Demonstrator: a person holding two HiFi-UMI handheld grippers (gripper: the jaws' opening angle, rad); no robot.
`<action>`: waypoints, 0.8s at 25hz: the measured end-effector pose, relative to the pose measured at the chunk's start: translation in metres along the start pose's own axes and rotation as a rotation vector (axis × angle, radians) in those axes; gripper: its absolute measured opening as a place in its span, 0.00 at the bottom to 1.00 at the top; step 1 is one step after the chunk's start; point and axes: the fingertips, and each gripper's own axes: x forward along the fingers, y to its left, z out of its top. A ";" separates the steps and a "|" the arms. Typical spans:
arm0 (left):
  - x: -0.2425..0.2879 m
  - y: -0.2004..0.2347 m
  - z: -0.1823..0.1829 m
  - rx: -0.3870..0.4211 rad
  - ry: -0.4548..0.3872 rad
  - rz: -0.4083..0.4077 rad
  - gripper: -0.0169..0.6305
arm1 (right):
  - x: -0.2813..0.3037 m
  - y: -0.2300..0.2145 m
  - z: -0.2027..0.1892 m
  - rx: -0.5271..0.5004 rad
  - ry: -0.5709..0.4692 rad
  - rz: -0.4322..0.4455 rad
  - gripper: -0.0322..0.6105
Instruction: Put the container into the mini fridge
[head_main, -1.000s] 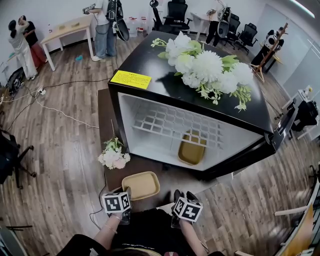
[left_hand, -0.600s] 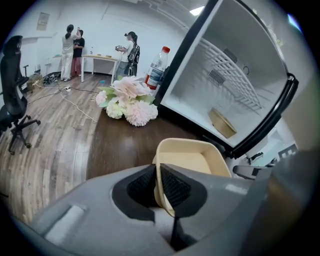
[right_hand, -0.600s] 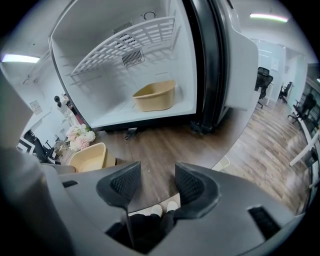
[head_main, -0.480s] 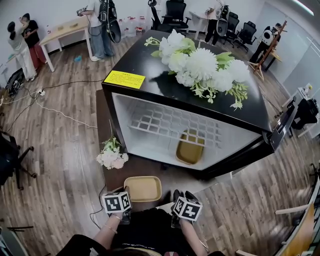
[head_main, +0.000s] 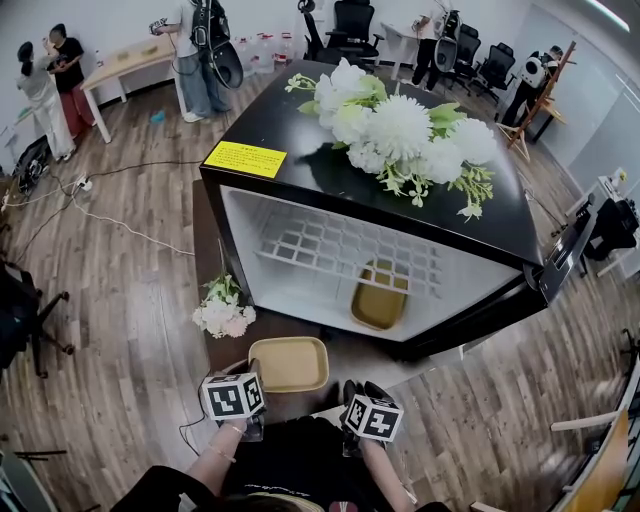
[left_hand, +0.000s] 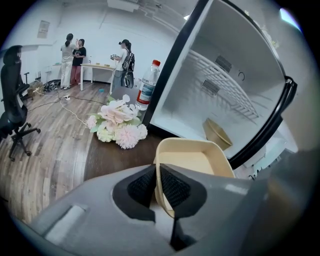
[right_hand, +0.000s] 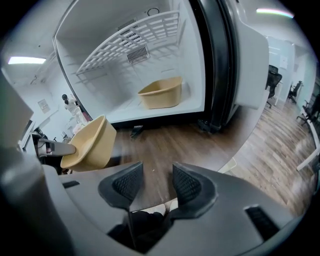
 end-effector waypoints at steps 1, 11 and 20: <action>0.001 -0.001 0.004 0.002 -0.006 0.006 0.07 | 0.000 0.002 0.001 -0.003 -0.006 0.010 0.33; 0.010 -0.013 0.051 0.046 -0.083 0.035 0.07 | 0.003 0.002 0.006 -0.009 -0.027 0.024 0.31; 0.029 -0.024 0.084 0.063 -0.110 0.056 0.06 | 0.010 0.008 0.002 -0.026 0.007 0.046 0.31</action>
